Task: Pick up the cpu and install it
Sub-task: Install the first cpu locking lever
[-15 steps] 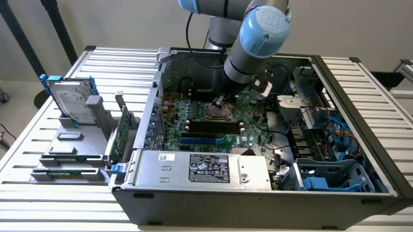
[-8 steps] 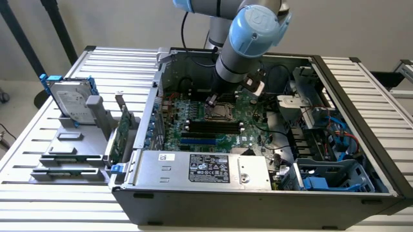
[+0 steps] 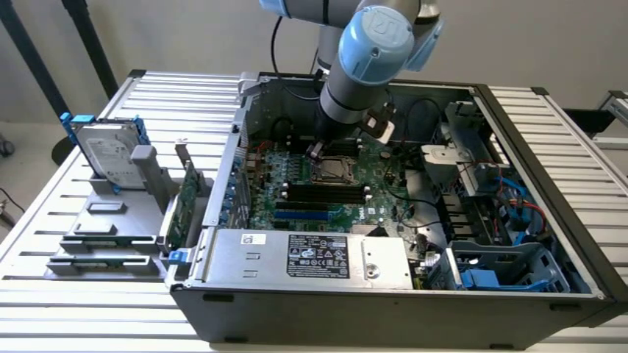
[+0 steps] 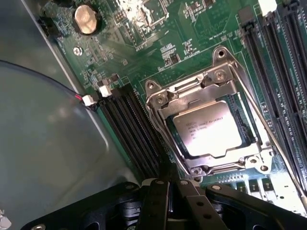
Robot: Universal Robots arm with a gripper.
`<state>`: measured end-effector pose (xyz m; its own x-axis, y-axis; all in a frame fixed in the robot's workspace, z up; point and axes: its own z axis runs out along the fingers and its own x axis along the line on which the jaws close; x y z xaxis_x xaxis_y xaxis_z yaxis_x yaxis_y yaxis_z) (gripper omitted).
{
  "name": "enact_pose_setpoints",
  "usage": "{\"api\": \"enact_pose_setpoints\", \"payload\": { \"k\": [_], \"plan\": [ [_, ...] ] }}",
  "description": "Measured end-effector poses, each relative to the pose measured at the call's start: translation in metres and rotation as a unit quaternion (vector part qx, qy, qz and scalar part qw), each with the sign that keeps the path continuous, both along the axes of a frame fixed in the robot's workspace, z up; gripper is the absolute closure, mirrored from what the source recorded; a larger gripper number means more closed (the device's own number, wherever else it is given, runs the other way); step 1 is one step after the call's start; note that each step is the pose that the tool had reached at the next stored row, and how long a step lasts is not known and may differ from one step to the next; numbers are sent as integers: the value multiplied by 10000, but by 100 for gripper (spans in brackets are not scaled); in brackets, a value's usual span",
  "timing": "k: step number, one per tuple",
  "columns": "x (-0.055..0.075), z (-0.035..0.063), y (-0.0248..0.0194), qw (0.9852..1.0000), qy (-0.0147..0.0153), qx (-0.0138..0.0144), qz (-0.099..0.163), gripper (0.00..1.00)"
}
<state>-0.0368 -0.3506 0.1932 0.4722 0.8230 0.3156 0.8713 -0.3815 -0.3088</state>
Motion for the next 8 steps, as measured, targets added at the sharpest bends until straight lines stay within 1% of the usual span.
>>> {"api": "enact_pose_setpoints", "payload": {
  "k": [2,8],
  "plan": [
    [-21,0,4,10000,0,8,12,89],
    [-24,0,5,10000,0,9,20,89]
  ]
}}
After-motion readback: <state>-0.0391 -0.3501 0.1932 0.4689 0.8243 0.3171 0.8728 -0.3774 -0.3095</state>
